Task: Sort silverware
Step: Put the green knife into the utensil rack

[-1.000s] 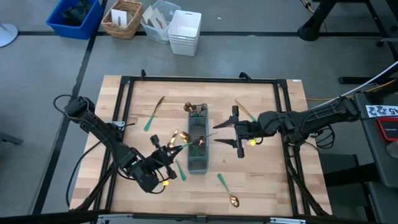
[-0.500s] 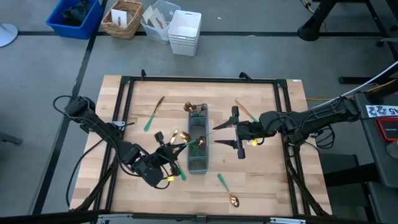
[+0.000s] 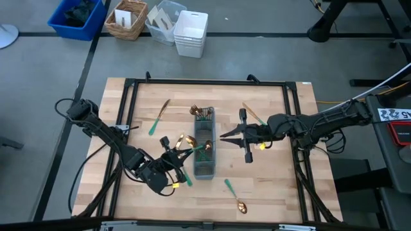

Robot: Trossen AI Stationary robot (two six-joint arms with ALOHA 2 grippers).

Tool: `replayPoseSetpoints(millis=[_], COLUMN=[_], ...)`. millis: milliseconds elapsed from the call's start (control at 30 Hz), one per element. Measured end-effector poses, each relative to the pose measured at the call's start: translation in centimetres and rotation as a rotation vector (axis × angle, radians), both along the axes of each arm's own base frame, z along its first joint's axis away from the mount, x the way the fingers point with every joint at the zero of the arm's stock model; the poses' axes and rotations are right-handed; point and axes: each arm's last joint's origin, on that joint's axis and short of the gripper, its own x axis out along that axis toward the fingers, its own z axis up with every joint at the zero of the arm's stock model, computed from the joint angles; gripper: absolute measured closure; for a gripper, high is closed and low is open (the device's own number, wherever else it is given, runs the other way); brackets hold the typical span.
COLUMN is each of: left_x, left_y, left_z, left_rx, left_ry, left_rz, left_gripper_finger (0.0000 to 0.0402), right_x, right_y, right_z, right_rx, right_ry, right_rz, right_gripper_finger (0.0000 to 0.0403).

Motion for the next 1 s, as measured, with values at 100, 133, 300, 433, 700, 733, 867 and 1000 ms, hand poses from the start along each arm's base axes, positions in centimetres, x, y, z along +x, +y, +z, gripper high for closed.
replayPoseSetpoints(millis=[100,133,300,433,700,733,867,1000], left_x=[0.0,0.0,0.0,-0.1,-0.7,-0.9,-2.1,-3.4], left_y=[0.0,0.0,0.1,0.1,0.4,0.4,0.8,1.3], left_z=[0.0,0.0,0.0,0.0,0.5,0.5,1.2,1.6], left_rx=[0.010,0.016,0.052,0.068,0.113,0.118,0.095,0.045], left_ry=[0.014,0.017,0.023,0.022,0.047,0.057,0.057,0.046], left_rz=[-0.012,-0.013,0.009,0.024,0.025,0.021,0.018,0.031], left_gripper_finger=[0.0383,0.0378,0.0333,0.0292,0.0244,0.0242,0.0240,0.0240], right_x=[0.0,0.0,0.0,0.1,0.3,0.3,0.5,0.5], right_y=[0.1,0.1,0.0,-0.1,-1.3,-1.6,-2.8,-3.9], right_z=[0.0,0.0,0.1,0.2,0.1,0.0,-0.4,-1.0], right_rx=[-0.016,-0.017,-0.017,-0.019,-0.046,-0.048,-0.065,-0.056], right_ry=[-0.003,-0.005,-0.011,-0.023,-0.014,-0.008,0.039,0.096], right_rz=[0.014,0.013,-0.012,-0.063,-0.141,-0.156,-0.238,-0.275], right_gripper_finger=[0.0391,0.0388,0.0396,0.0395,0.0399,0.0399,0.0401,0.0401])
